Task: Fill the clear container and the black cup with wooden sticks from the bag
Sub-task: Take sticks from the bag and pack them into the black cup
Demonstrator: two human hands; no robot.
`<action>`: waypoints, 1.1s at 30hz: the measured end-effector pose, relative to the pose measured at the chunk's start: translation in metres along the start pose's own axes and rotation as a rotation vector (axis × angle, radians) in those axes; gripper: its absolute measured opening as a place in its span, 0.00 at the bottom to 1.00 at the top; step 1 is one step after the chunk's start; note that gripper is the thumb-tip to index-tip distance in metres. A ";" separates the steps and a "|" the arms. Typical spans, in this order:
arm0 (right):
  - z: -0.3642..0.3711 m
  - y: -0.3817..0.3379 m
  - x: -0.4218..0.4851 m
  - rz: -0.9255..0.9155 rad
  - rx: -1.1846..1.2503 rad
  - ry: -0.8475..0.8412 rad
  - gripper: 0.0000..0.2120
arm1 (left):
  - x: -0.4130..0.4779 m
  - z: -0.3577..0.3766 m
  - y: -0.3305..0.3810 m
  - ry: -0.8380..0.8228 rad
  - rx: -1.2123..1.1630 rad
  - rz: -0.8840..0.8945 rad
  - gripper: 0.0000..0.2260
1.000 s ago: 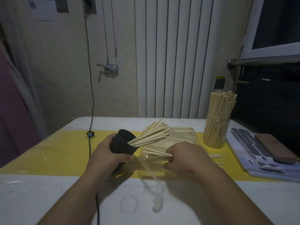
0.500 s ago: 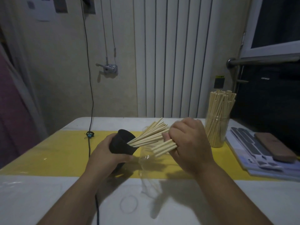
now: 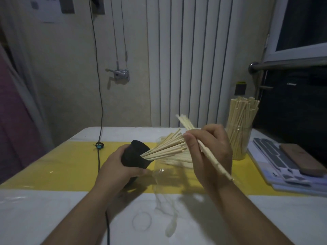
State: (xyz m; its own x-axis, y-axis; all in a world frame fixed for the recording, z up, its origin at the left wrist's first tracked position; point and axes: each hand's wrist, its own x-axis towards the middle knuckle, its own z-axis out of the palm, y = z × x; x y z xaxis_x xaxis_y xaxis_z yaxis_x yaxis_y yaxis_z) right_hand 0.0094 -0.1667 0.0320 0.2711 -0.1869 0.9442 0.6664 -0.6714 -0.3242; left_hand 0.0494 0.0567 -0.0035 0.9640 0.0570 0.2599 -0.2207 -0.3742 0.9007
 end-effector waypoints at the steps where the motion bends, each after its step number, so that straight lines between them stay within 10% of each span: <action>1: 0.001 -0.002 -0.001 0.024 0.039 0.012 0.10 | 0.000 0.000 0.000 -0.002 0.001 0.000 0.30; 12: 0.005 -0.020 -0.001 0.687 0.456 -0.158 0.07 | 0.002 0.001 -0.004 -0.007 0.078 0.043 0.31; 33: 0.000 -0.001 0.019 1.139 0.798 -0.055 0.06 | 0.003 0.002 -0.004 -0.010 0.087 0.039 0.31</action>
State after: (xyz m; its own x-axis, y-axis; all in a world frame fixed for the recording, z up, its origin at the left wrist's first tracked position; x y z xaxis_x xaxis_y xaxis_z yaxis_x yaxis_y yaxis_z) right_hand 0.0133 -0.1696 0.0500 0.9407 -0.3074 0.1436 0.2693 0.4192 -0.8670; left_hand 0.0531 0.0567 -0.0076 0.9564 0.0317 0.2905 -0.2450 -0.4549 0.8562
